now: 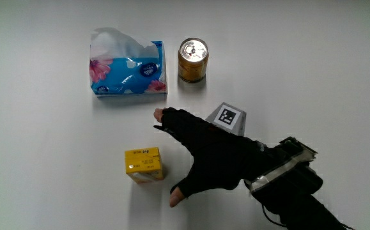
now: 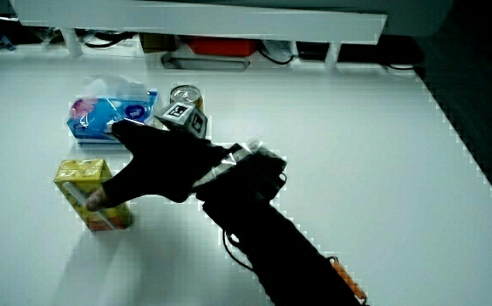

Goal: Place ice redtea

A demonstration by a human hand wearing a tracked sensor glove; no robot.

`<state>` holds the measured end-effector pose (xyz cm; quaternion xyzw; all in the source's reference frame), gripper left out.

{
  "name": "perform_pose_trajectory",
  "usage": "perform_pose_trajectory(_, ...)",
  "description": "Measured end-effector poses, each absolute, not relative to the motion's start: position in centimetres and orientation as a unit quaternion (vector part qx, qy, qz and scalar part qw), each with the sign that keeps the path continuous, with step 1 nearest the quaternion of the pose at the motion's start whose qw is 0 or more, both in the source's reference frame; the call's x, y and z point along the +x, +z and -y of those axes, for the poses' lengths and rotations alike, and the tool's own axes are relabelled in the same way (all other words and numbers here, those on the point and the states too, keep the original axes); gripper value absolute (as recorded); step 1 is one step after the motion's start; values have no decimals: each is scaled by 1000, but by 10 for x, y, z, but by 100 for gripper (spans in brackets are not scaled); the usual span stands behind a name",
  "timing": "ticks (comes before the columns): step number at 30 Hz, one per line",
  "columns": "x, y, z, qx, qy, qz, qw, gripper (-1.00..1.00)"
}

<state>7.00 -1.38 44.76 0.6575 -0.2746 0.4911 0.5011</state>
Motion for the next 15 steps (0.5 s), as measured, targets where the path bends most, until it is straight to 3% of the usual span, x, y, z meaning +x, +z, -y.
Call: perform_pose_trajectory(15,45,493,5,639,499,277,515,0)
